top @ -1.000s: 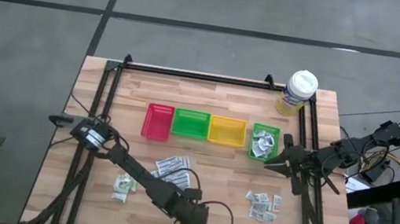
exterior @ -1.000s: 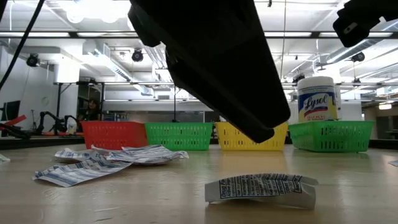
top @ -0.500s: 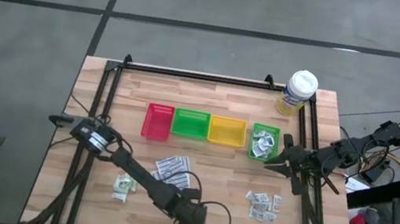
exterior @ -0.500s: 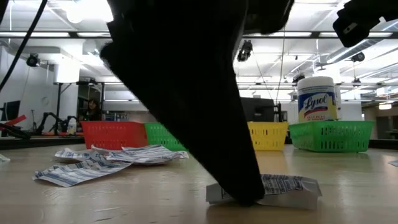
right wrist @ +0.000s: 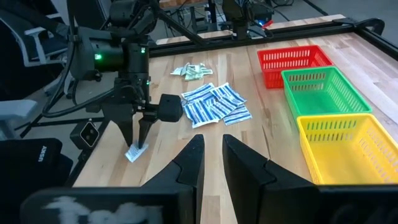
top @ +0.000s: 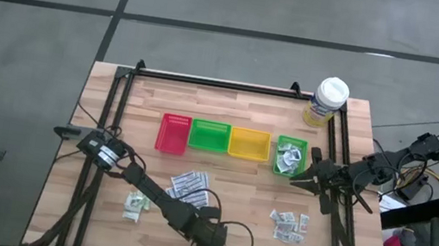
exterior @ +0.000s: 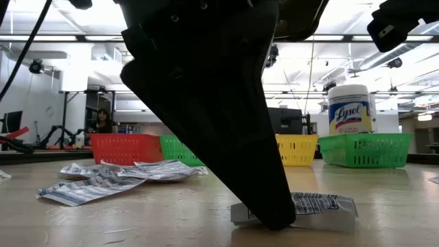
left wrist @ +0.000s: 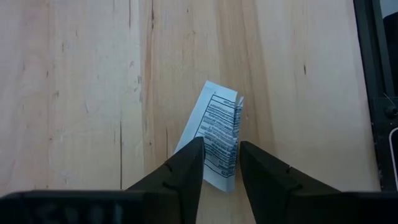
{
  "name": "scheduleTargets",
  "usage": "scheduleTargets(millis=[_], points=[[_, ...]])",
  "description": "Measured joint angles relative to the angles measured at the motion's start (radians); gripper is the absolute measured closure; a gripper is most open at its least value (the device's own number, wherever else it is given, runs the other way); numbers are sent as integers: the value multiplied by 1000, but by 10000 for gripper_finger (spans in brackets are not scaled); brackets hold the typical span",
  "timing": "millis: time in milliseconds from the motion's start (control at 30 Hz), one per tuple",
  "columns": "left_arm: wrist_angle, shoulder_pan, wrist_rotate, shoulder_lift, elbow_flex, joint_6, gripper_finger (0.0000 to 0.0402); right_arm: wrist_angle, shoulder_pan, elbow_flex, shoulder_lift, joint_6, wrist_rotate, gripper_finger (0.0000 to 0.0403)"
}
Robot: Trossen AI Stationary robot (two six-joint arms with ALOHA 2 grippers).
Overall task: Pick & Place First Aid Supplies
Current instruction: Put the blue alcohol pad into the right green bin
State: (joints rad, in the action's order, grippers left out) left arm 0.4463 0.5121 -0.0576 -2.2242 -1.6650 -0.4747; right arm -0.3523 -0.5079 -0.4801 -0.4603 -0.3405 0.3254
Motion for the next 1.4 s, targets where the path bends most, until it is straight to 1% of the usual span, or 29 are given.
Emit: scheduleTargets(millis=[267,467,700,900,967,1067,1200,1300,1400], points=[[-1,0,0,1,0,2,325,0,0,0,0,0,0,346],[2,0,7,12,2,13,353,0,0,0,0,0,0,346],[1,-2,-5,45,-19,80,378,0,0,0,-7,1,-11,346],[-5,-16,-27,83,-60,174,390,0,0,0,-59,7,-18,346],[-7,-26,-45,103,-70,208,392,0,0,1,-87,28,-55,346],[-20,-42,-75,143,-77,255,392,4,0,-1,-128,87,-147,346],[-33,-76,-101,206,-77,274,392,92,0,-3,-176,141,-250,346],[-55,-105,-107,251,-77,273,392,163,0,-4,-206,172,-258,346],[-105,-130,-105,284,-77,265,392,195,0,-4,-231,212,-254,346]])
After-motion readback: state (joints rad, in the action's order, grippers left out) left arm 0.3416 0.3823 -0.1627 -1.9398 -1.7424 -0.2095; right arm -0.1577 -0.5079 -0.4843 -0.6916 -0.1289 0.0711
